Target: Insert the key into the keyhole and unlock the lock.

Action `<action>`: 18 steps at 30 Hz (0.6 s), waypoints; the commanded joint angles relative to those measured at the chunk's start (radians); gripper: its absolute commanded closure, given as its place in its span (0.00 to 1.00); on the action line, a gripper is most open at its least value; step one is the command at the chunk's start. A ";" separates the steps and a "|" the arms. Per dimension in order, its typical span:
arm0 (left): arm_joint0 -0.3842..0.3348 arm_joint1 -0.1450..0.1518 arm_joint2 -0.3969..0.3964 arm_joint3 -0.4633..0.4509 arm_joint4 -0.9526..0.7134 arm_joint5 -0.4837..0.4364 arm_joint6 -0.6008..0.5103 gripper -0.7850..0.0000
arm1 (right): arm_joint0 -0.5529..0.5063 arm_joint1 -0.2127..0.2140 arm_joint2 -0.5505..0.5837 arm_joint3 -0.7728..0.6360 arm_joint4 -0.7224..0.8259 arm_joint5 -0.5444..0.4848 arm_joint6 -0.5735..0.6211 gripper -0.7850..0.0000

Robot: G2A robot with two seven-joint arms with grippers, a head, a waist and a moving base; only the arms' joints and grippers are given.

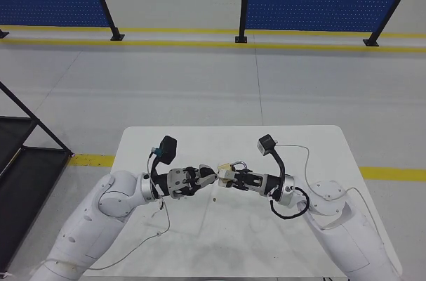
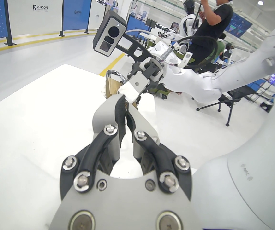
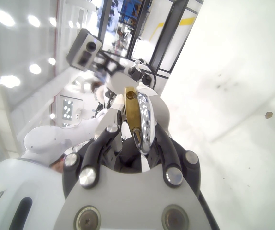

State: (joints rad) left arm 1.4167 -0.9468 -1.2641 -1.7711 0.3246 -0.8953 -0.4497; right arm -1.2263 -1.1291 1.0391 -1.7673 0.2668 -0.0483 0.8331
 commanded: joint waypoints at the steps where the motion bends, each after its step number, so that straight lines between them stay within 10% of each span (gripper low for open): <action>1: 0.001 0.000 -0.004 -0.004 0.014 -0.002 0.007 1.00 | 0.000 0.000 0.000 0.000 0.000 0.000 0.000 1.00; 18: 0.009 0.000 -0.020 -0.022 0.102 -0.013 0.055 1.00 | 0.000 0.000 0.000 0.000 0.000 0.000 0.000 1.00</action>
State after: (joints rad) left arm 1.4249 -0.9470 -1.2849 -1.7931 0.4207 -0.9082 -0.3967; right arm -1.2263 -1.1291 1.0391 -1.7672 0.2668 -0.0483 0.8330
